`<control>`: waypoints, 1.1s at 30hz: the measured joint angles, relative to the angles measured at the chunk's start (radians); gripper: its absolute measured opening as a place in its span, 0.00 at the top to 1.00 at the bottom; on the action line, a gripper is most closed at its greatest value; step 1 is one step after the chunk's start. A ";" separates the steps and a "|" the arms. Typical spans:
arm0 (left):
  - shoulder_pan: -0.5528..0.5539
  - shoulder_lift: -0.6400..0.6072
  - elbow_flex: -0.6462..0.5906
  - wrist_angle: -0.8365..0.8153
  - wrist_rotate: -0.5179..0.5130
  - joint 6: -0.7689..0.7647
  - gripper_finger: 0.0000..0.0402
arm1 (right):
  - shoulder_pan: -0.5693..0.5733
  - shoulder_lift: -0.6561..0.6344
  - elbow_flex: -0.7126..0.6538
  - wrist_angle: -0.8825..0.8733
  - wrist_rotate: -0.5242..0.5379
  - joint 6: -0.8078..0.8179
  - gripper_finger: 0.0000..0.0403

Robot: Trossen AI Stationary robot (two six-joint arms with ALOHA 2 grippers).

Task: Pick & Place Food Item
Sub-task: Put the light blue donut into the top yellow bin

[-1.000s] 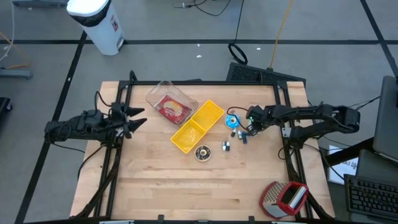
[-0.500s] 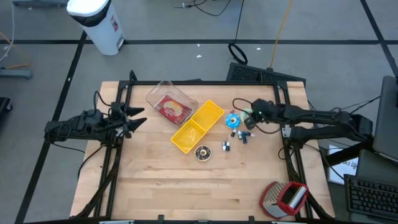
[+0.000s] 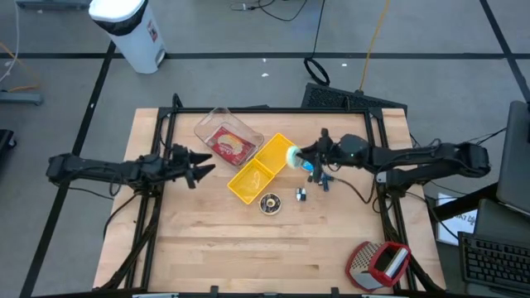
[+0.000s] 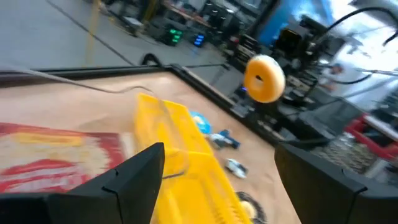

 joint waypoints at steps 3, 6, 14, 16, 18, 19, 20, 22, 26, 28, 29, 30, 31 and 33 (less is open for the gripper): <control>0.000 0.094 0.000 0.119 0.065 -0.010 0.23 | 0.028 0.069 0.000 0.140 0.002 -0.104 0.94; -0.001 0.200 0.000 0.256 0.086 -0.016 0.23 | 0.052 0.140 0.000 0.258 0.003 -0.237 0.95; -0.001 0.498 0.111 0.412 0.084 0.066 0.23 | 0.128 0.290 0.000 0.468 0.155 -0.576 0.94; 0.000 0.569 0.180 0.408 0.084 0.106 0.23 | 0.146 0.313 0.000 0.503 0.208 -0.648 0.94; 0.000 0.642 0.257 0.398 0.084 0.149 0.23 | 0.167 0.332 0.000 0.528 0.283 -0.714 0.94; 0.001 0.679 0.297 0.392 0.084 0.168 0.23 | 0.178 0.340 0.000 0.542 0.327 -0.745 0.94; 0.003 0.711 0.337 0.379 0.084 0.182 0.23 | 0.188 0.346 0.000 0.554 0.365 -0.772 0.94; 0.003 0.777 0.422 0.332 0.084 0.197 0.23 | 0.208 0.355 0.000 0.574 0.443 -0.816 0.94; 0.003 0.907 0.600 0.183 0.083 0.233 0.23 | 0.242 0.361 0.000 0.576 0.533 -0.859 0.95; 0.003 0.972 0.685 0.119 0.072 0.260 0.23 | 0.254 0.360 0.000 0.577 0.534 -0.864 0.95; 0.003 1.001 0.725 0.099 0.060 0.276 0.23 | 0.259 0.360 0.000 0.577 0.533 -0.864 0.95; 0.003 1.030 0.762 0.073 0.045 0.295 0.23 | 0.263 0.360 0.000 0.577 0.533 -0.864 0.95; 0.003 1.056 0.796 0.055 0.028 0.315 0.23 | 0.266 0.360 0.000 0.578 0.533 -0.864 0.95; 0.003 1.104 0.857 0.028 0.005 0.354 0.23 | 0.270 0.360 0.000 0.580 0.536 -0.864 0.95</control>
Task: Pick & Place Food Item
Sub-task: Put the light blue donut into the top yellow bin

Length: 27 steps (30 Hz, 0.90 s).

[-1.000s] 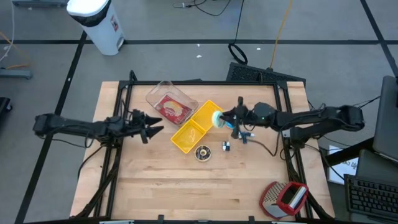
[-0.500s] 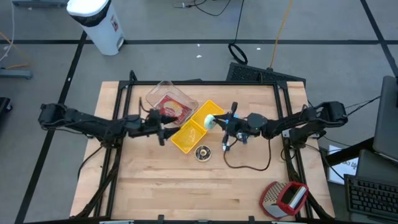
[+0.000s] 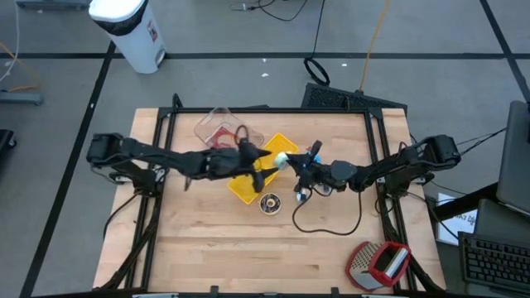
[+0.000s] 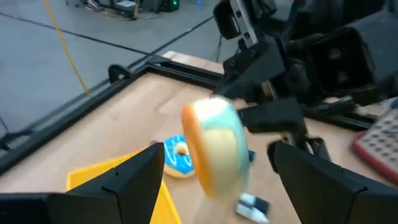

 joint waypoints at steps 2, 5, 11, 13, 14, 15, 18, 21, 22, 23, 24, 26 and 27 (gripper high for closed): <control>0.000 0.034 0.045 -0.024 -0.003 0.034 0.23 | 0.000 0.000 0.000 0.002 0.021 0.000 0.95; 0.000 0.071 0.086 -0.034 -0.002 0.055 0.23 | 0.000 0.000 0.000 0.003 0.047 0.000 0.95; 0.026 0.090 0.110 -0.074 -0.033 0.049 0.26 | 0.021 0.000 0.000 0.013 0.044 0.020 0.95; 0.039 0.090 0.110 -0.075 -0.023 0.039 0.31 | 0.028 0.000 0.000 0.020 0.047 0.022 0.95; 0.045 0.090 0.110 -0.074 -0.017 0.033 0.34 | 0.030 0.000 0.000 0.023 0.048 0.025 0.95; 0.051 0.090 0.110 -0.074 -0.008 0.029 0.38 | 0.031 0.000 0.000 0.023 0.048 0.028 0.95; 0.073 0.090 0.110 -0.074 0.035 0.029 0.53 | 0.035 0.000 0.000 0.019 0.051 0.074 0.94; 0.094 0.090 0.110 -0.072 0.098 0.047 0.69 | 0.034 0.000 0.000 0.016 0.058 0.182 0.93; 0.102 0.089 0.110 -0.072 0.118 0.062 0.74 | 0.032 0.000 0.000 0.016 0.059 0.222 0.92; 0.109 0.089 0.110 -0.072 0.138 0.080 0.79 | 0.028 0.000 0.000 0.014 0.059 0.258 0.90; 0.117 0.088 0.110 -0.073 0.159 0.100 0.83 | 0.026 -0.001 0.000 0.007 0.059 0.295 0.88; 0.133 0.088 0.110 -0.075 0.185 0.141 0.91 | 0.026 -0.024 0.000 -0.034 0.066 0.376 0.82; 0.142 0.088 0.110 -0.076 0.189 0.156 0.95 | 0.027 -0.039 0.000 -0.054 0.065 0.413 0.79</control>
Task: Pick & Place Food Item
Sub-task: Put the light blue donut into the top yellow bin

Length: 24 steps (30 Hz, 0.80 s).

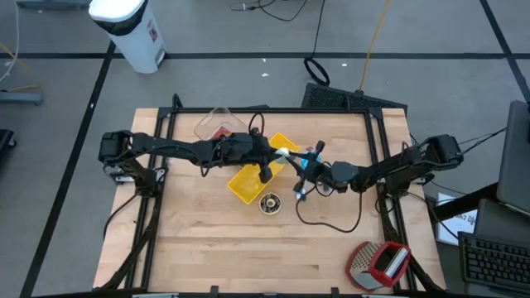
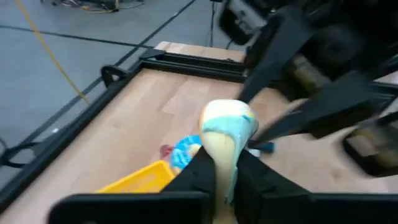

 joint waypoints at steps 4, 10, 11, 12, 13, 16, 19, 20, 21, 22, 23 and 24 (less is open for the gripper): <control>0.033 0.000 0.000 0.003 0.004 0.022 0.95 | -0.004 -0.076 0.000 -0.058 -0.005 0.089 0.67; 0.106 0.000 0.000 -0.018 0.031 0.078 0.87 | -0.004 -0.189 0.000 -0.092 -0.005 0.106 0.53; 0.121 0.000 0.000 -0.034 0.054 0.086 0.88 | -0.005 -0.202 0.000 -0.105 -0.005 0.101 0.52; 0.139 0.000 0.000 -0.052 0.089 0.097 0.90 | -0.009 -0.215 0.000 -0.125 -0.005 0.091 0.51; 0.156 0.000 0.000 -0.069 0.128 0.106 0.92 | -0.011 -0.224 0.000 -0.147 -0.004 0.085 0.51; 0.205 0.000 0.000 -0.104 0.223 0.124 0.97 | -0.033 -0.231 0.000 -0.199 -0.003 0.081 0.50; 0.244 0.000 0.000 -0.104 0.279 0.123 0.96 | -0.063 -0.227 0.000 -0.225 -0.007 0.091 0.51; 0.252 0.001 0.000 -0.102 0.287 0.124 0.95 | -0.075 -0.223 0.000 -0.228 -0.024 0.097 0.52; 0.257 0.005 0.000 -0.099 0.289 0.127 0.95 | -0.088 -0.219 0.000 -0.234 -0.045 0.106 0.52; 0.258 0.012 0.000 -0.096 0.292 0.128 0.95 | -0.101 -0.216 0.000 -0.242 -0.075 0.116 0.53; 0.258 0.020 0.000 -0.095 0.300 0.129 0.96 | -0.116 -0.214 0.000 -0.247 -0.108 0.127 0.53; 0.257 0.031 0.000 -0.095 0.315 0.130 0.97 | -0.130 -0.213 0.000 -0.246 -0.143 0.138 0.53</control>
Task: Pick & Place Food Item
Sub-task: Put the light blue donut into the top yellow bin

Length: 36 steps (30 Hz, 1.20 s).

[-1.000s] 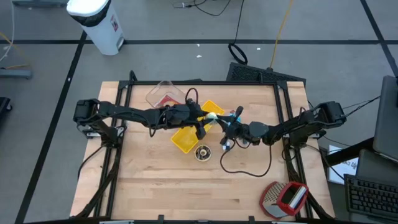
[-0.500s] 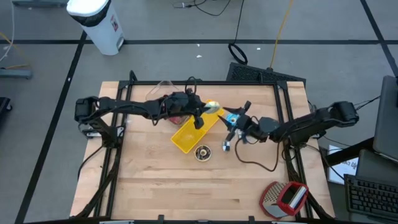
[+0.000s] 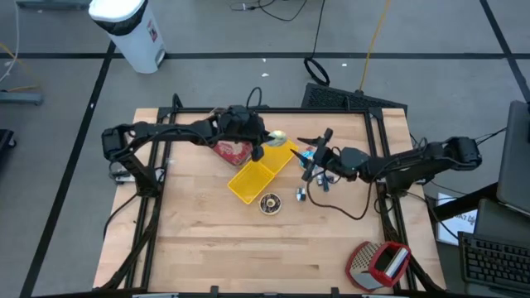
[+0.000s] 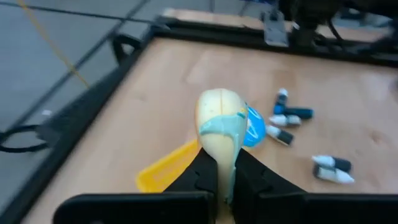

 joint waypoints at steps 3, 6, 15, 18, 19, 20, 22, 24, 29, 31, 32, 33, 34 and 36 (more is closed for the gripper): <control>-0.007 0.040 0.000 0.001 0.020 0.012 0.98 | -0.036 0.004 0.000 0.000 -0.092 0.035 0.54; -0.010 0.072 0.000 0.001 -0.008 0.018 0.96 | -0.054 0.004 0.000 -0.010 -0.124 0.049 0.54; -0.008 0.131 0.000 0.029 -0.004 0.025 0.98 | -0.058 0.004 0.000 -0.029 -0.118 0.047 0.54; -0.016 0.154 0.000 0.045 -0.005 0.025 0.95 | -0.058 0.004 0.000 -0.029 -0.118 0.045 0.54; -0.019 0.163 0.000 0.045 -0.004 0.025 0.95 | -0.058 0.004 0.000 -0.029 -0.118 0.045 0.54; -0.023 0.171 0.000 0.054 -0.005 0.025 0.95 | -0.058 0.004 0.000 -0.030 -0.118 0.045 0.54; -0.027 0.182 0.000 0.061 -0.005 0.026 0.96 | -0.058 0.004 0.000 -0.035 -0.118 0.045 0.55; -0.029 0.184 0.000 0.071 -0.005 0.025 0.97 | -0.058 0.004 0.000 -0.040 -0.118 0.045 0.54; -0.028 0.184 0.000 0.074 -0.014 0.023 0.96 | -0.058 0.004 0.000 -0.060 -0.118 0.048 0.54; -0.026 0.184 0.000 0.076 -0.014 0.025 0.95 | -0.058 0.004 0.000 -0.061 -0.118 0.048 0.55; -0.024 0.184 0.000 0.075 -0.014 0.026 0.95 | -0.058 0.004 0.000 -0.063 -0.118 0.047 0.55; -0.022 0.184 0.000 0.074 -0.013 0.026 0.95 | -0.058 0.004 0.000 -0.064 -0.118 0.046 0.55; -0.019 0.184 0.000 0.074 -0.013 0.026 0.95 | -0.058 0.004 0.000 -0.064 -0.118 0.046 0.56; -0.014 0.184 0.000 0.074 -0.014 0.026 0.96 | -0.058 0.004 0.000 -0.064 -0.118 0.045 0.56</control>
